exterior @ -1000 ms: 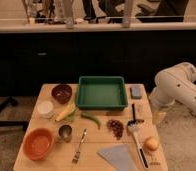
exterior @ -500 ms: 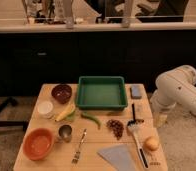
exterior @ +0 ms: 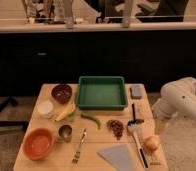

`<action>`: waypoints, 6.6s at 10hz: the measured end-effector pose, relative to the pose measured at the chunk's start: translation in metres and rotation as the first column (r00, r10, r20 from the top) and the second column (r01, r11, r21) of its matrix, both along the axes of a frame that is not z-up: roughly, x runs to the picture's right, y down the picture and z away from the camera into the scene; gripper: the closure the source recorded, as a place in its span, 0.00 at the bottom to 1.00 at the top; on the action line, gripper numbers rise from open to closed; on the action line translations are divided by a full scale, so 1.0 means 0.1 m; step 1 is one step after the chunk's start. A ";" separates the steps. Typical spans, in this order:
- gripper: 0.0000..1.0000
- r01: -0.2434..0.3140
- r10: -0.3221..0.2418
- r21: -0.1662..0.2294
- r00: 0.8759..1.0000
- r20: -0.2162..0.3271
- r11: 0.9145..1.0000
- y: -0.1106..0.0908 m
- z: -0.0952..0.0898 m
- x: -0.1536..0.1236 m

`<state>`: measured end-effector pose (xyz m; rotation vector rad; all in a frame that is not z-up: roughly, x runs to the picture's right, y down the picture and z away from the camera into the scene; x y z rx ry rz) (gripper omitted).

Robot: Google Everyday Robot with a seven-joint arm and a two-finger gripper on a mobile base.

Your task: Place apple in paper cup

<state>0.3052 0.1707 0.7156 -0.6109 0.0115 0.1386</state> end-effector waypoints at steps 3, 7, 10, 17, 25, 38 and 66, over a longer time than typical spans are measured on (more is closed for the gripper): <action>0.20 -0.019 0.019 -0.020 1.000 0.020 1.000 0.21 0.07 0.06; 0.20 -0.017 0.018 -0.020 1.000 0.022 1.000 0.20 0.07 0.06; 0.20 -0.020 0.021 -0.014 1.000 0.022 1.000 0.16 0.04 0.03; 0.20 -0.036 0.036 -0.026 0.999 0.005 0.999 0.33 0.08 0.12; 0.20 -0.074 0.073 -0.077 0.997 -0.015 0.994 0.74 0.31 0.27; 0.22 -0.070 0.071 -0.128 0.998 -0.001 0.989 1.14 0.43 0.12; 1.00 -0.096 0.107 -0.058 0.968 0.228 0.994 0.76 -0.01 -0.12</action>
